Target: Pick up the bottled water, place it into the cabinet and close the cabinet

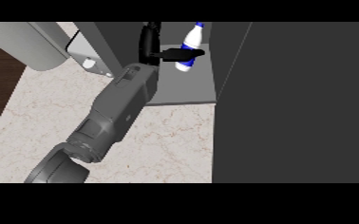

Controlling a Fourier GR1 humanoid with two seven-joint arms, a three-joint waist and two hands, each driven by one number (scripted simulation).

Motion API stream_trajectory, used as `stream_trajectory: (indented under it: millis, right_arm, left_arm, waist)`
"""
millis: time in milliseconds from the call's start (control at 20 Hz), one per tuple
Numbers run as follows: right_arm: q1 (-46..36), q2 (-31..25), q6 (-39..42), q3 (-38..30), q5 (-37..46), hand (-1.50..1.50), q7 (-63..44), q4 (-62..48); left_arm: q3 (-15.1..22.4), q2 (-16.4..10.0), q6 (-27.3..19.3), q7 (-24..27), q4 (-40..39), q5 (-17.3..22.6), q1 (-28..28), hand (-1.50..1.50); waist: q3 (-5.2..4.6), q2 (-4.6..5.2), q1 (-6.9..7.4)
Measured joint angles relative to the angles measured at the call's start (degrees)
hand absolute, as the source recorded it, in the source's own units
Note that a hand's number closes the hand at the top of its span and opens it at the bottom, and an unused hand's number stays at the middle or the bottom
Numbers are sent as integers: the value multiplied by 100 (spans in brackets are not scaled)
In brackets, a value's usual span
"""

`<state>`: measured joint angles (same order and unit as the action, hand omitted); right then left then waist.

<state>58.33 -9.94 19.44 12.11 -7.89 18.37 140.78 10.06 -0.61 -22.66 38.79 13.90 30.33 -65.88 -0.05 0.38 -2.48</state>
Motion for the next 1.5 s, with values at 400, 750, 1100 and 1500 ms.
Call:
stream_trajectory:
  millis: [400, 750, 1100, 1500]
  right_arm:
    - [-209, 133, -237, 249, 89, -150, -326, 16]
    - [-281, 183, -350, 310, 164, -150, -413, 25]
    - [-28, 179, -410, 583, 297, -150, -372, 120]
    - [-89, -259, -96, 509, 463, 150, -236, 160]
  left_arm:
    - [536, 53, 90, -167, 1135, 240, 862, -150]
    - [1177, 59, 509, -376, 2547, 563, 1867, -150]
    - [1826, -17, 615, -425, 4223, 511, 3130, -150]
    - [2270, -540, 687, -908, 6083, 436, 4389, 150]
  waist:
    - [2, -67, 152]
    - [2, -86, 230]
    - [2, -98, 274]
    - [4, -92, 300]
